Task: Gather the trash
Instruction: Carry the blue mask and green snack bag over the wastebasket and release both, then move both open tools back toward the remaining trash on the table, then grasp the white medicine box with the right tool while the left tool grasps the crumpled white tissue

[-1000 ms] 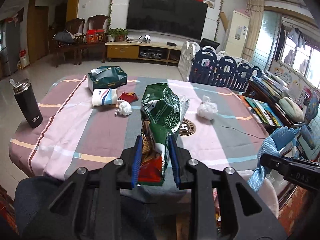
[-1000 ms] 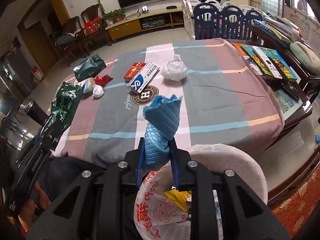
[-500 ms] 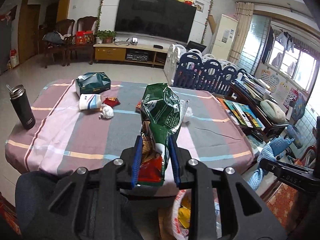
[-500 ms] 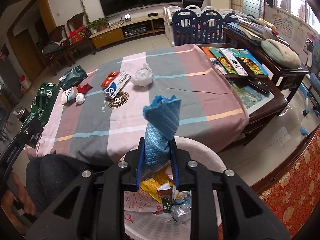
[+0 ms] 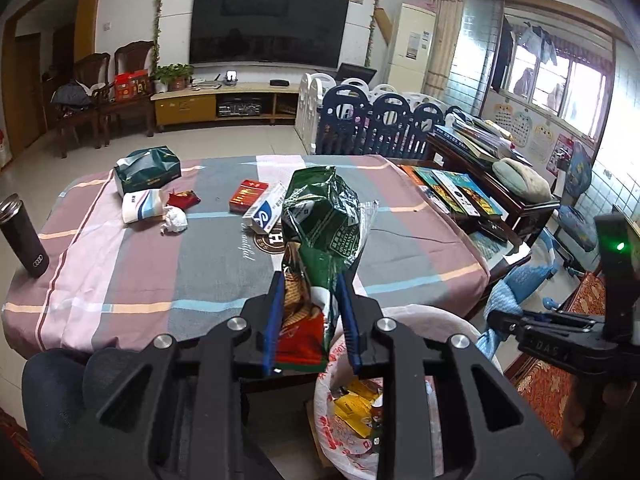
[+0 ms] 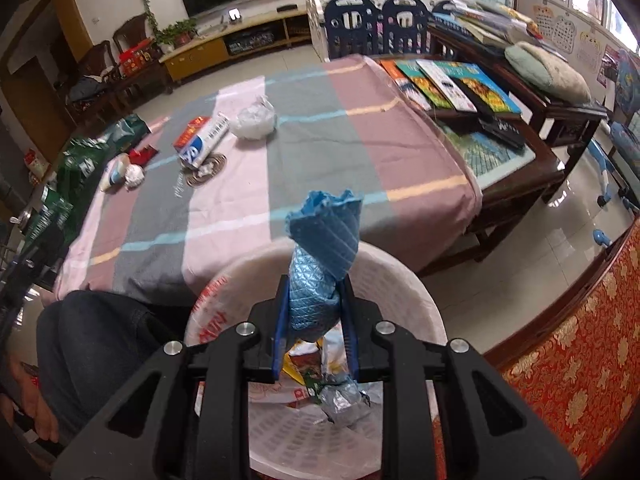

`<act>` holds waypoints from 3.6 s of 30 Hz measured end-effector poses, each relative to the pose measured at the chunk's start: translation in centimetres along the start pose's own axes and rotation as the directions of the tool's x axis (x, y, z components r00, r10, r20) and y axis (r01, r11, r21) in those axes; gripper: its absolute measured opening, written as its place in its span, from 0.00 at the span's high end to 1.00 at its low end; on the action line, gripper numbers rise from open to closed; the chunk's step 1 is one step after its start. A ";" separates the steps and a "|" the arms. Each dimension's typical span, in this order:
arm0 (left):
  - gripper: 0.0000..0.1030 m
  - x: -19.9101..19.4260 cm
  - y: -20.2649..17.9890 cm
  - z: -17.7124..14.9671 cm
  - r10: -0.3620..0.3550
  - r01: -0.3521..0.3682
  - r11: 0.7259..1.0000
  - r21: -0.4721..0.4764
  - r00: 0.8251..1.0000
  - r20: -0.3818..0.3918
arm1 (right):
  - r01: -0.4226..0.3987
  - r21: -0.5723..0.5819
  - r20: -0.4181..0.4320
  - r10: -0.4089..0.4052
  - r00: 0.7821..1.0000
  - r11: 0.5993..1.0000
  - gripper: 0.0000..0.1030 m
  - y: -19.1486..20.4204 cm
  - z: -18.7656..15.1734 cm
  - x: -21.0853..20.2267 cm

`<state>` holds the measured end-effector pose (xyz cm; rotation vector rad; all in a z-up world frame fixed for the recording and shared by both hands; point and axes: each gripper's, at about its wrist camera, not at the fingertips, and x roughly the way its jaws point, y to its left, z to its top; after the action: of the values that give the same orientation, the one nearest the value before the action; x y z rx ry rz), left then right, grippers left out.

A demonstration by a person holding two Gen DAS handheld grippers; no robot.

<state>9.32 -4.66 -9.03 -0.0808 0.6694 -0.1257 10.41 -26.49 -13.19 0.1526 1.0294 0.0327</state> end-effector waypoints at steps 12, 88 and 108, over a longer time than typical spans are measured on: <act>0.73 1.5 -1.4 -0.9 -0.048 0.050 0.998 0.031 0.998 -0.046 | -0.025 0.167 -0.051 0.034 0.998 0.986 0.26 -4.0 -1.0 0.6; 0.03 6.8 31.7 -4.8 0.566 -0.384 0.267 -0.884 0.805 -0.179 | -0.013 -0.467 -0.035 -0.003 0.999 0.884 0.15 38.3 15.9 26.8; 0.03 7.8 31.6 -4.6 0.531 -0.358 0.312 -0.880 0.834 -0.151 | -0.329 -0.343 -0.263 0.247 0.933 0.880 0.78 31.0 10.9 23.9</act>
<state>15.39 25.32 -21.00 -0.9364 0.4929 0.8274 33.47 5.34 -23.55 -0.0575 1.1862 0.5332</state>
